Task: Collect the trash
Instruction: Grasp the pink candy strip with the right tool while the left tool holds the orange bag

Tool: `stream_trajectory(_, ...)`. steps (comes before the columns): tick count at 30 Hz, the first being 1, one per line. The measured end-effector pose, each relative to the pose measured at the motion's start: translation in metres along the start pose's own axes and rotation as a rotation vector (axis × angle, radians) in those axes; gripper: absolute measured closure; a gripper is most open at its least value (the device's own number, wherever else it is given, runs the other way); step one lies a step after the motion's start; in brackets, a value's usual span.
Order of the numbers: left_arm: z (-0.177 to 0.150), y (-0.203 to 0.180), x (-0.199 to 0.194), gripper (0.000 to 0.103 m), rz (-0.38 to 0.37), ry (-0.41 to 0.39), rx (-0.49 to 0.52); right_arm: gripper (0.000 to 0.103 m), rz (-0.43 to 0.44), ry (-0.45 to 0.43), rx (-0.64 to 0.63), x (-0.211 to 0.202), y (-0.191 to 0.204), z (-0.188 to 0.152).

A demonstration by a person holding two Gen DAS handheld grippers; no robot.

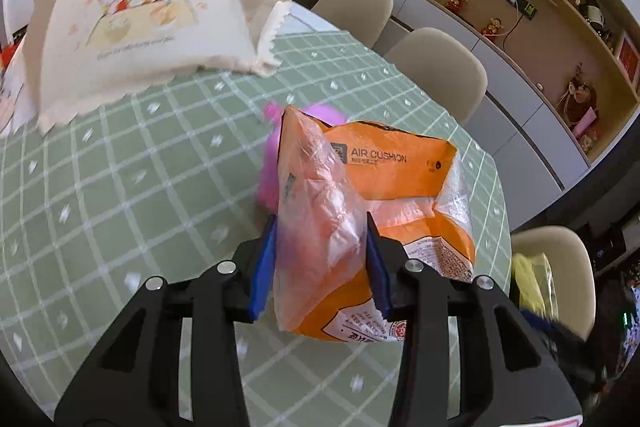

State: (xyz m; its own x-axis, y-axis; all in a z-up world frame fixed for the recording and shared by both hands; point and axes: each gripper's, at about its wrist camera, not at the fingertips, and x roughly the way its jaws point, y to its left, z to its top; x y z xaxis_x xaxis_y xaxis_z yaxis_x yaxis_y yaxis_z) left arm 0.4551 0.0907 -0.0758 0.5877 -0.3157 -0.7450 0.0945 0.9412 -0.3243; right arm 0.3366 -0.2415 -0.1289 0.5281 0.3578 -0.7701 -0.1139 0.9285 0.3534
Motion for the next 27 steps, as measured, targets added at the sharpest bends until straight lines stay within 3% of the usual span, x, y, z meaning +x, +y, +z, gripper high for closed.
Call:
stream_trajectory(6, -0.036, 0.022, -0.028, 0.065, 0.056, 0.018, -0.017, 0.045, 0.001, 0.004, -0.141, 0.033, 0.038, 0.022)
stream_trajectory(12, -0.054, 0.05, -0.041, 0.064, 0.118, 0.014, -0.068, 0.045, 0.076, 0.031, -0.332, 0.072, 0.089, 0.034)
stream_trajectory(14, -0.056, 0.064, -0.045, 0.064, 0.132, 0.004, -0.102, 0.045, 0.059, 0.051, -0.365, 0.088, 0.099, 0.036)
stream_trajectory(17, -0.055, 0.076, -0.047, 0.064, 0.14, -0.002, -0.129, 0.045, -0.036, 0.084, -0.409, 0.111, 0.115, 0.041)
stream_trajectory(21, -0.06, 0.083, -0.039, 0.062, 0.131, 0.031, -0.143, 0.046, 0.008, 0.093, -0.389, 0.126, 0.124, 0.048)
stream_trajectory(23, -0.065, 0.084, -0.034, 0.062, 0.124, 0.051, -0.155, 0.054, 0.001, 0.114, -0.382, 0.138, 0.127, 0.05)
stream_trajectory(25, -0.068, 0.088, -0.031, 0.062, 0.117, 0.059, -0.168, 0.071, -0.048, 0.137, -0.38, 0.152, 0.127, 0.051)
stream_trajectory(27, -0.069, 0.093, -0.031, 0.062, 0.117, 0.058, -0.181, 0.072, -0.057, 0.148, -0.379, 0.159, 0.127, 0.052)
